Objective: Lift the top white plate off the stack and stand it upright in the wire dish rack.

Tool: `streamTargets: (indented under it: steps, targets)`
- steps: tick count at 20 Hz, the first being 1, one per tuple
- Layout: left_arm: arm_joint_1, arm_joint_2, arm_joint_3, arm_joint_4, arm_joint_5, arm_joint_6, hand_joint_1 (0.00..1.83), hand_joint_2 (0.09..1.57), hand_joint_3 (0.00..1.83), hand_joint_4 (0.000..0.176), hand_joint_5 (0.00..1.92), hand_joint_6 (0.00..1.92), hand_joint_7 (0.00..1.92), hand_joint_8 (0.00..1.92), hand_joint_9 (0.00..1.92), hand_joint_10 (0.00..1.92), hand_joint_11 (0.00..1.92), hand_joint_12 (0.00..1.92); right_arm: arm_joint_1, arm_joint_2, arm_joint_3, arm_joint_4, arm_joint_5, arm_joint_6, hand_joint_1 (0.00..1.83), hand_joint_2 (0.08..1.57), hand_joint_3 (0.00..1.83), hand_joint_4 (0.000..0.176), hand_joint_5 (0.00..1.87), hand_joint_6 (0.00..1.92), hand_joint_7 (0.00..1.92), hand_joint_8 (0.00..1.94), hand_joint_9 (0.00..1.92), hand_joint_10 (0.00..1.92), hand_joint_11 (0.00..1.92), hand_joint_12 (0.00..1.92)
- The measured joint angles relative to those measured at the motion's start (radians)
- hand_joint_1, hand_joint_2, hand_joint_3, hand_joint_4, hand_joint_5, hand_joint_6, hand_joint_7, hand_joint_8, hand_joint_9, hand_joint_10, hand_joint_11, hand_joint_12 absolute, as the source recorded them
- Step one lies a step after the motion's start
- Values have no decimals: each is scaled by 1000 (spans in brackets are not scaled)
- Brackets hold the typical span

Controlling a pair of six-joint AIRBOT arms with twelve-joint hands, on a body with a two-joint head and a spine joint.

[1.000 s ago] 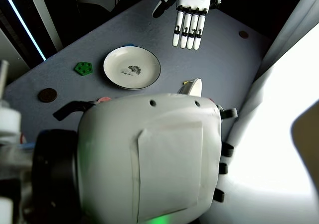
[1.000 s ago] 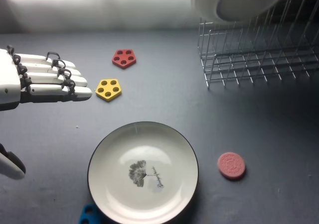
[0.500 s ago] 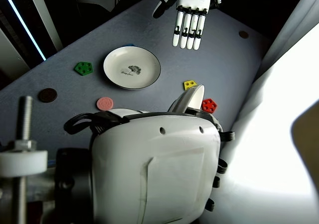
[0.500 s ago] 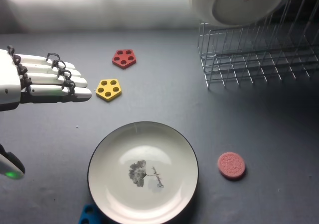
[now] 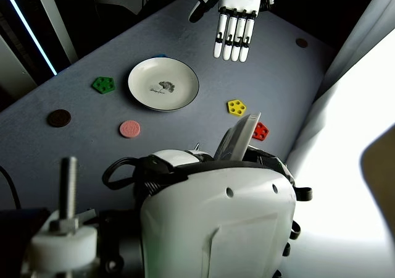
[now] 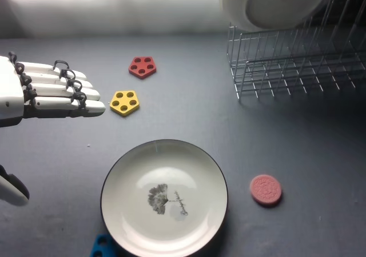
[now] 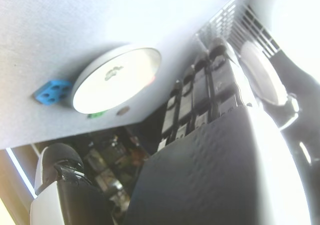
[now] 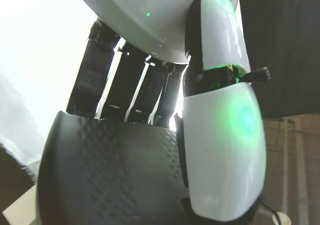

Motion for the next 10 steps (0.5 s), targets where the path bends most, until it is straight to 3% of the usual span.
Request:
streamTargets:
  steps: [3,4,5,6,7,10]
  targets:
    - [0,-1,0,0,0,0,344,831,0,0,19,0,46,0,61,0,77,10,-13,-5,14,-5,-1,18,1502,1026,0,0,991,911,1180,387,1248,492,1031,1277]
    - [0,-1,0,0,0,0,346,828,0,0,33,6,58,6,70,5,94,17,-15,-7,16,-4,0,24,1486,1122,0,0,807,1142,923,773,1005,890,838,1518]
    - [0,-1,-2,0,0,0,336,837,2,0,13,0,37,0,50,0,84,13,-23,-7,16,-3,1,37,1479,1160,0,0,720,1275,827,928,888,1062,779,1607]
    - [0,-1,-2,0,0,0,343,844,4,0,0,0,23,1,32,0,78,10,-28,-8,16,-5,0,42,1496,1058,2,0,923,1024,1062,592,1136,698,978,1363]
    - [0,-1,-2,1,0,0,348,837,1,0,0,0,30,4,36,2,78,10,-33,-10,16,-5,1,42,1500,1040,0,0,969,932,1127,487,1204,590,1011,1318]
    - [0,-1,-3,2,0,0,363,828,0,0,15,5,38,5,35,0,61,3,-34,-16,31,-5,1,44,1502,1027,0,0,1010,868,1168,382,1253,521,1011,1308]
